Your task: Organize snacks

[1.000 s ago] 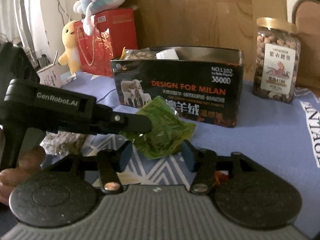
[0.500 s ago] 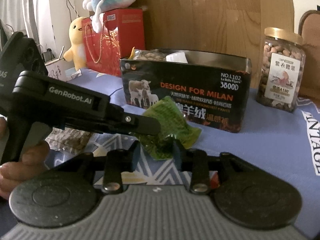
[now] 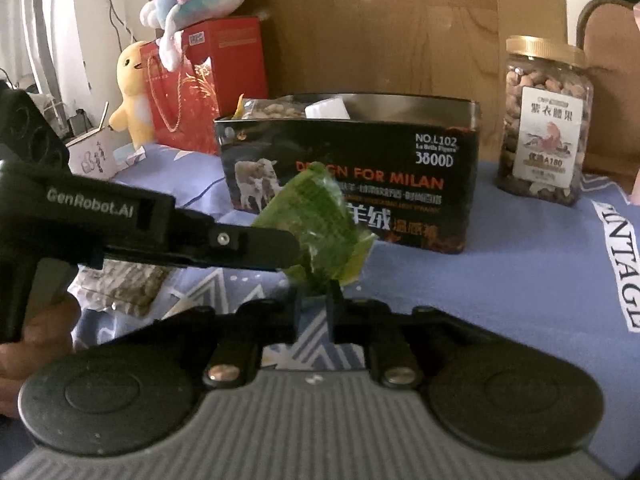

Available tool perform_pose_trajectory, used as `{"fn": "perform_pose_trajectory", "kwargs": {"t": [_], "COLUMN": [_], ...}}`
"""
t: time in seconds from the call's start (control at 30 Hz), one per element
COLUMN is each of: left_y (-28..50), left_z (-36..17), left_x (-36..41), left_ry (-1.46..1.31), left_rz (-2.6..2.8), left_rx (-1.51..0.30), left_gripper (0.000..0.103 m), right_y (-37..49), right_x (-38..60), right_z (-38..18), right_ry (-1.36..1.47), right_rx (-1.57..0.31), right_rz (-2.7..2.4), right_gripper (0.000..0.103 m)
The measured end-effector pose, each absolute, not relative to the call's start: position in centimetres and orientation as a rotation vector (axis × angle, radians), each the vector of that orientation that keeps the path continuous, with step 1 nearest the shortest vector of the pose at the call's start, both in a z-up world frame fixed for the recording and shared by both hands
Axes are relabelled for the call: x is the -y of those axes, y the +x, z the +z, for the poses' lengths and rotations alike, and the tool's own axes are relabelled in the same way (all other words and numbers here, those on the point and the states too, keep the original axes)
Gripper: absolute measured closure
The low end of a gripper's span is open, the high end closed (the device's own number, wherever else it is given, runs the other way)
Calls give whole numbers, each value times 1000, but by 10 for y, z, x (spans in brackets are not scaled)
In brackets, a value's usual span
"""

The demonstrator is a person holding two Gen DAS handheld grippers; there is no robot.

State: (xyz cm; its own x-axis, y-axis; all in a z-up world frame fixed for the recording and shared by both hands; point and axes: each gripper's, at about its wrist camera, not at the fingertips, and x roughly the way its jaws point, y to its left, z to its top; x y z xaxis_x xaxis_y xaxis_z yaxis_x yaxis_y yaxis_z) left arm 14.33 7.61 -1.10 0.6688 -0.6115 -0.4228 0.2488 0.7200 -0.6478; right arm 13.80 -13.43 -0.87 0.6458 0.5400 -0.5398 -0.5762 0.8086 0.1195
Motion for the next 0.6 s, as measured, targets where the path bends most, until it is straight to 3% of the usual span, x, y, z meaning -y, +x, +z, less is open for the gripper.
{"fn": "perform_pose_trajectory", "kwargs": {"t": [0.17,0.23,0.37,0.43,0.6], "left_y": [147,148,148,149,144], "left_z": [-15,-16,-16,-17,-14], "left_x": [-82,-85,-90,-91,-94], "left_ry": [-628,-647,-674,-689,-704], "left_rz": [-496,-470,-464,-468,-467], "left_rx": [-697,-707,-698,-705,-673], "left_gripper": [85,70,66,53,35], "right_y": [136,136,135,135,132], "right_x": [135,136,134,134,133], "right_z": [-8,-8,-8,-8,-7], "right_ry": [-69,-66,-81,-84,-99], "right_rx": [-575,-571,-565,-561,-545], "right_rz": [622,621,614,612,599], "right_gripper": [89,89,89,89,90]}}
